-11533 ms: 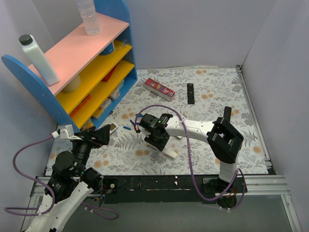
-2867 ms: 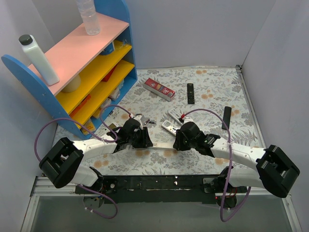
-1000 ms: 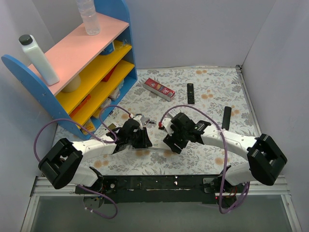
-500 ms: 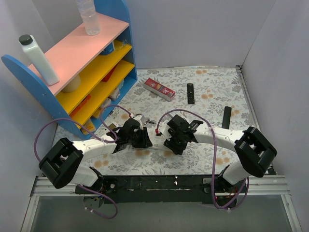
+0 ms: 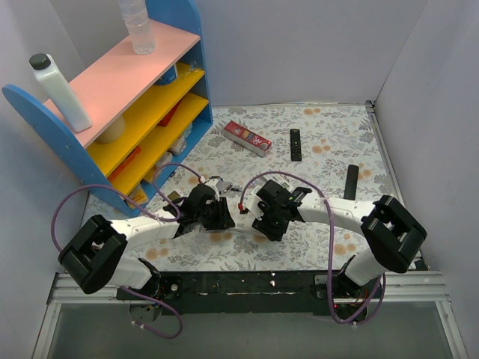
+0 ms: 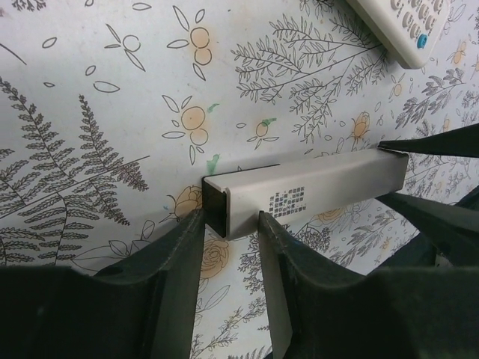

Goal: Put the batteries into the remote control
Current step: Load the battery cover into the remote control.

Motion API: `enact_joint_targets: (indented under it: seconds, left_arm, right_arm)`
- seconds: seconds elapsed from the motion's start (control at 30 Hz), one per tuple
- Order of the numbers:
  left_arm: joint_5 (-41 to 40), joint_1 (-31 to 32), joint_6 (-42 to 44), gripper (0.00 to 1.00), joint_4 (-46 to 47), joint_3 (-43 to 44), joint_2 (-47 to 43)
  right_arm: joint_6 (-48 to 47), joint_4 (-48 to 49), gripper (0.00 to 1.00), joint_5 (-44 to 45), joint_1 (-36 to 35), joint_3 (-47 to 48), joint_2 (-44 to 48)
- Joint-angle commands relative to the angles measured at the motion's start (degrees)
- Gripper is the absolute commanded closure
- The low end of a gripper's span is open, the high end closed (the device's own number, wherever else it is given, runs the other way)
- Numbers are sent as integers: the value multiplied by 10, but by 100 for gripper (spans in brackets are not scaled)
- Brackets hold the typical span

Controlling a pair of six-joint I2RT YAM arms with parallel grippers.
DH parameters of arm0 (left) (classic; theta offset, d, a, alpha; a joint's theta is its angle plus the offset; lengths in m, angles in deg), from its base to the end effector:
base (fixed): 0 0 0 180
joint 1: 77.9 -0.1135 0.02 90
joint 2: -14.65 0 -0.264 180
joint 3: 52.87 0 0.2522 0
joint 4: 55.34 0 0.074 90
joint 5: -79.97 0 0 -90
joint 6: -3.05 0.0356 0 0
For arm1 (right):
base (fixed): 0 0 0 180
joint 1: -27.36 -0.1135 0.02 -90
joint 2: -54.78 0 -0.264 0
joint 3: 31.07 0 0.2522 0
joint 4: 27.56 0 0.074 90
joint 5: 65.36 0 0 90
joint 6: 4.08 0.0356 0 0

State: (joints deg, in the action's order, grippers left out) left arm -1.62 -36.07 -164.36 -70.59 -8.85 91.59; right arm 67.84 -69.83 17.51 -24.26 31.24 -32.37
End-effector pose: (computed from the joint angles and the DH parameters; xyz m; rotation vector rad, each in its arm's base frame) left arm 0.1790 -0.1672 0.1522 -0.7585 2.6140 -0.9982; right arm 0.1693 0.2209 0.1705 -1.6152 2.2584 0.3278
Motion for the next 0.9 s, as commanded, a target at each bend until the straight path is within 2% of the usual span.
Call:
enact_joint_targets:
  seconds: [0.0,0.17,0.3,0.37,0.5,0.67,0.77,0.87]
  left_arm:
    - [-5,-3,2,66,-16,-13,-14]
    - [-5,-3,0,64,-12,-16,-15]
    - [-5,-3,1,61,-12,-14,-19]
    - [-8,-3,-1,59,-13,-13,-23]
    - [-11,-3,-2,53,-16,-12,-29]
    - [-15,-3,-3,47,-21,-6,-39]
    - [-16,-3,-4,43,-25,0,-46]
    - [-17,-3,-5,40,-27,6,-52]
  right_arm:
    - [13,-11,48,-7,-10,21,8]
    - [67,-2,28,12,-10,27,59]
    - [138,7,24,44,-9,29,118]
    - [204,13,23,67,-9,22,138]
    - [320,10,27,134,-9,-2,173]
    - [435,42,38,149,-9,-71,209]
    - [469,68,46,147,-9,-96,222]
    - [482,81,47,152,-9,-114,222]
